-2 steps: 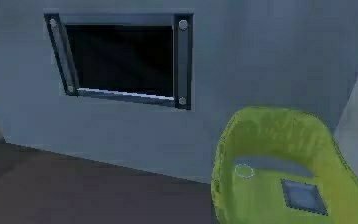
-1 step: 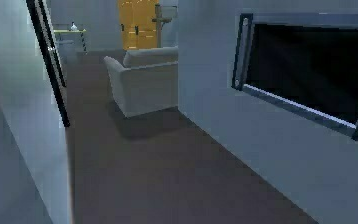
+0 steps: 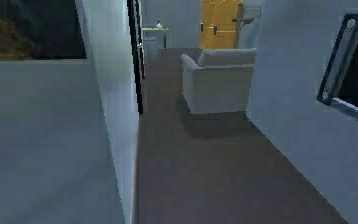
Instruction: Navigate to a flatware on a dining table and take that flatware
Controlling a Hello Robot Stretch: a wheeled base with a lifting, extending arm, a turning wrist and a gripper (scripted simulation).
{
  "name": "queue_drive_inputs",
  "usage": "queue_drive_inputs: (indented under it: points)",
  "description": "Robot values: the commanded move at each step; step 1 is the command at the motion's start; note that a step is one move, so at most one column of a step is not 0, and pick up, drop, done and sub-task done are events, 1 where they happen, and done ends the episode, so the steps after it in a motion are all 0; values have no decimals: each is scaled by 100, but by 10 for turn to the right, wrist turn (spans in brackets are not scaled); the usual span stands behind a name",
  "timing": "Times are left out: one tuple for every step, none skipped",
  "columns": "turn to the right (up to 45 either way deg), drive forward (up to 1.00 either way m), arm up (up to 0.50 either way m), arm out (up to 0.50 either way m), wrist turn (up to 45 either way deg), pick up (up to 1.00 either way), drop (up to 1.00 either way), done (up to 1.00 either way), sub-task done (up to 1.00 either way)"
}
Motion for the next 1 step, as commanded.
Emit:
queue_drive_inputs:
  points:
    - [0, 100, 0, 0, 0, 0, 0, 0, 0]
